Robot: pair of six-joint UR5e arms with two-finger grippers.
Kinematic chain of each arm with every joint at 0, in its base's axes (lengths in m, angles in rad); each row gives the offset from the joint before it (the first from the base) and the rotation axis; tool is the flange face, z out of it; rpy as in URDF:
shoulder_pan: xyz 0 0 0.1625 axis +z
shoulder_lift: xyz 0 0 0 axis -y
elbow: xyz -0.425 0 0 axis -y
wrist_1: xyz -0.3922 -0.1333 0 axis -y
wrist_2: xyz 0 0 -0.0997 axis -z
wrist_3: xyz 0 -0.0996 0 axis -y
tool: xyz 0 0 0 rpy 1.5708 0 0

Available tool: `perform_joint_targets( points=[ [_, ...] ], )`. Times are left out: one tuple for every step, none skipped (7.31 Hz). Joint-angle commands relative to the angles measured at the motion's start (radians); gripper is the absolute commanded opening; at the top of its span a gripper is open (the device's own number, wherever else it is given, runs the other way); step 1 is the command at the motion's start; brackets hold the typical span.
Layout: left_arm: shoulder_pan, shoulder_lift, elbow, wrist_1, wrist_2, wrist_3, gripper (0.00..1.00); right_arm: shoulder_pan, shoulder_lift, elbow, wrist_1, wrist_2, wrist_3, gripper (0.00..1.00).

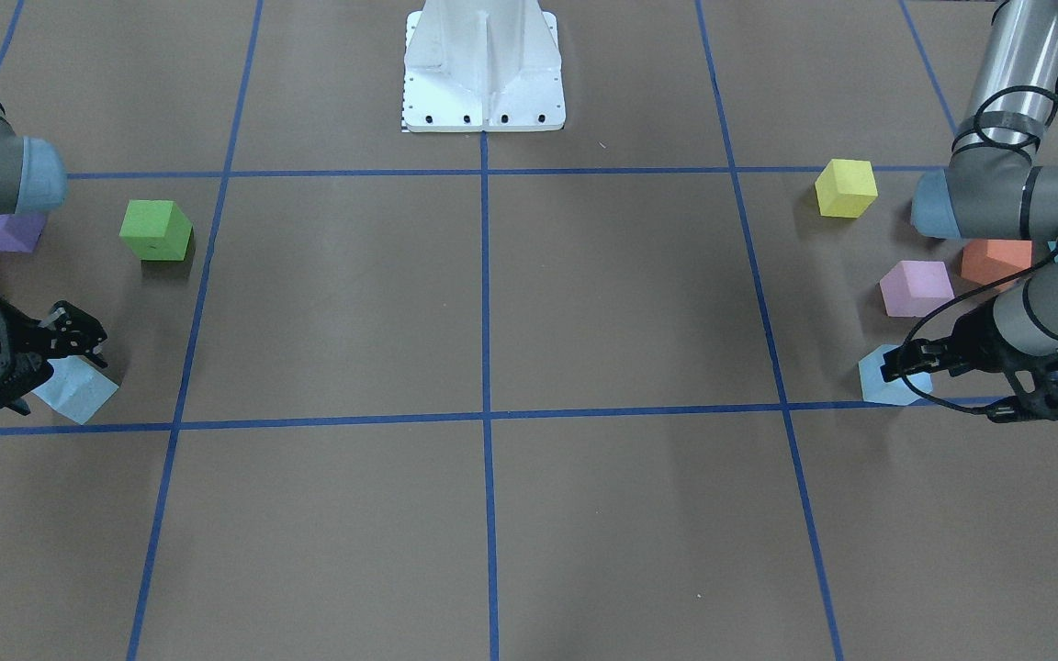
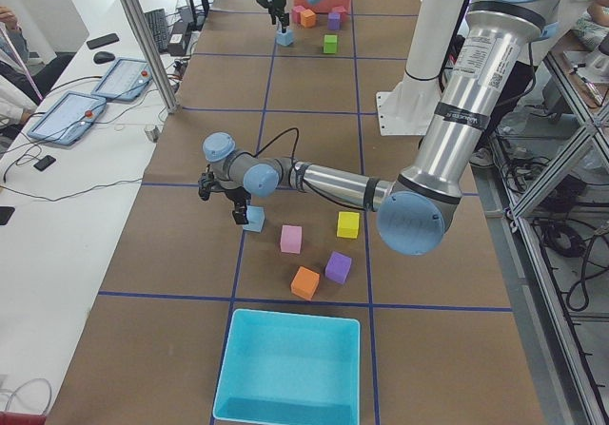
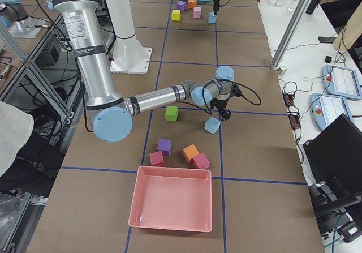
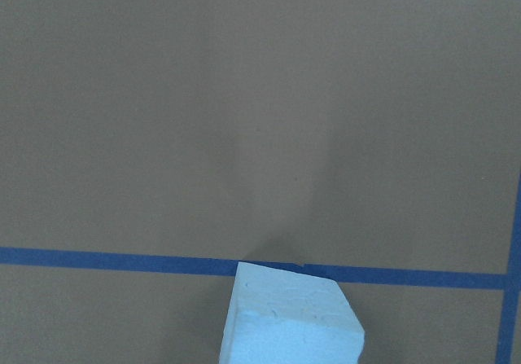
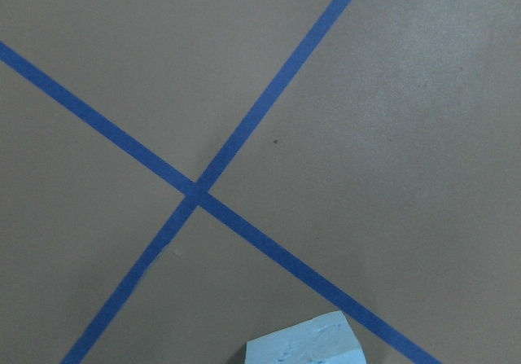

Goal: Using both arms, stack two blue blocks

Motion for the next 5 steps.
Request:
perform_joint_targets(
  points=[
    [0.014, -0.002, 0.004, -0.002, 0.010, 0.000, 0.99, -0.012, -0.002, -0.014, 0.006, -0.002, -0.025, 0.98],
    [0.028, -0.005, 0.009, -0.002, 0.011, -0.001, 0.99, -0.017, 0.000, -0.020, 0.008, -0.002, -0.037, 0.98],
    [0.029, -0.008, 0.015, -0.005, 0.011, -0.001, 0.99, -0.022, 0.000, -0.021, 0.008, -0.003, -0.040, 0.98],
    [0.029, -0.010, 0.016, -0.005, 0.011, -0.001, 0.99, -0.026, 0.000, -0.028, 0.008, -0.003, -0.054, 0.98],
    [0.029, -0.010, 0.016, -0.005, 0.011, -0.001, 0.99, -0.026, -0.003, -0.032, 0.006, -0.003, -0.080, 0.98]
  ],
)
